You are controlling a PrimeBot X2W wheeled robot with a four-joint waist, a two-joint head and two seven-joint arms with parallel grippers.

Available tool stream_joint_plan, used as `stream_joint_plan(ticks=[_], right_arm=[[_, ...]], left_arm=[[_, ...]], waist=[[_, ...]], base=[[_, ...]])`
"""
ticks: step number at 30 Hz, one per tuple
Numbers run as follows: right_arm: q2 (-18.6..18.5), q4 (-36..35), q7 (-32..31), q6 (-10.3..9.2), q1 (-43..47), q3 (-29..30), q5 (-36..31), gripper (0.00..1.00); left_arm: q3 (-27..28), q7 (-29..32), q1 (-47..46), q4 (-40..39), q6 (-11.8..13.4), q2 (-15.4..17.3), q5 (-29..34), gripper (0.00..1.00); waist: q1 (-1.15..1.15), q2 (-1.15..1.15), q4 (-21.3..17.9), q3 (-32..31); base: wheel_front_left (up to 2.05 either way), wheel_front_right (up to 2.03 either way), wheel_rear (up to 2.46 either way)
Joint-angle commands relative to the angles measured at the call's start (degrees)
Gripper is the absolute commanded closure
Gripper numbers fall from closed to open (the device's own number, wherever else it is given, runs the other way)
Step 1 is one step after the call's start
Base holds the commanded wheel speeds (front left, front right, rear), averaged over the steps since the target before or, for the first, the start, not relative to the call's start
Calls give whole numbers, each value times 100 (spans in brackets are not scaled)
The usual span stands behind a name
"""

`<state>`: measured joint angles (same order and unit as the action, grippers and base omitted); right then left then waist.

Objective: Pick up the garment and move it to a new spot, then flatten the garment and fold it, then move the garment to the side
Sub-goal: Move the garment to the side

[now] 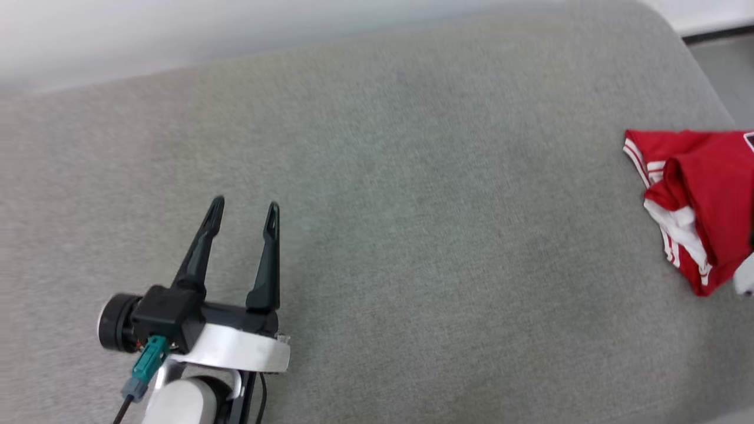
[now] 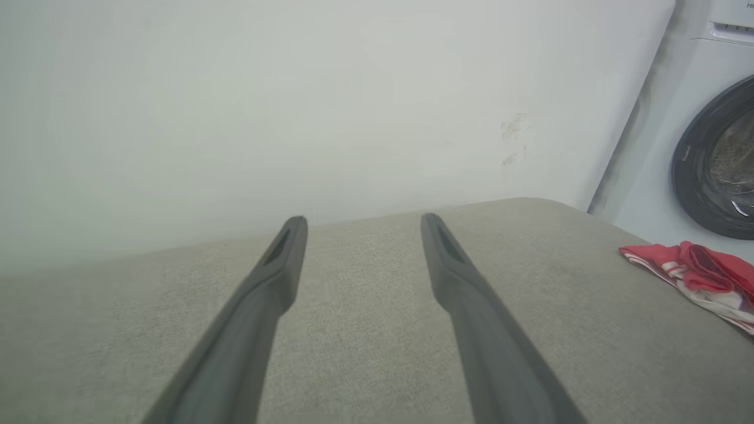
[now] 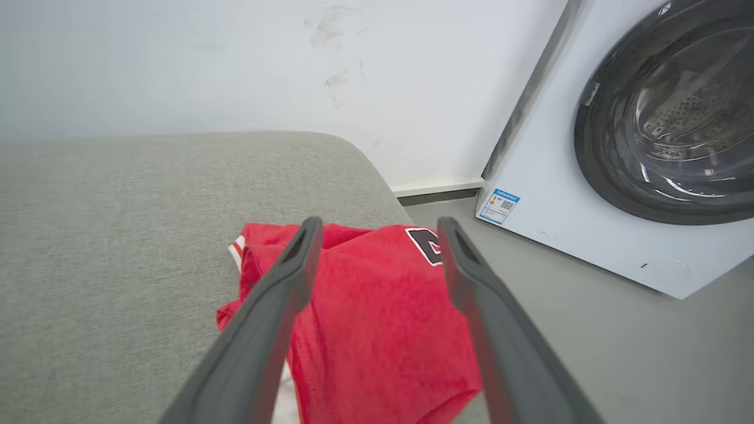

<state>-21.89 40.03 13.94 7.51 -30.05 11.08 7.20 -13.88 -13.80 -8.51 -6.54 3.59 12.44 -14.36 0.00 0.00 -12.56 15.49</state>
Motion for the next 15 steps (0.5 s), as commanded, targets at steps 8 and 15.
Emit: stream_joint_plan(ticks=[8, 15], right_arm=[[716, -2147, -581, -3, 1492, -357, 287, 0], [1230, -3572, -1048, -3, 2497, -602, 370, 0]], left_arm=[[218, -101, 499, 418, 105, -132, -277, 0], [409, -133, 894, 743, 149, -133, -341, 0]], waist=[[0, 0, 582, -868], [0, 0, 905, -1455]], base=[[0, 0, 0], [0, 0, 0]])
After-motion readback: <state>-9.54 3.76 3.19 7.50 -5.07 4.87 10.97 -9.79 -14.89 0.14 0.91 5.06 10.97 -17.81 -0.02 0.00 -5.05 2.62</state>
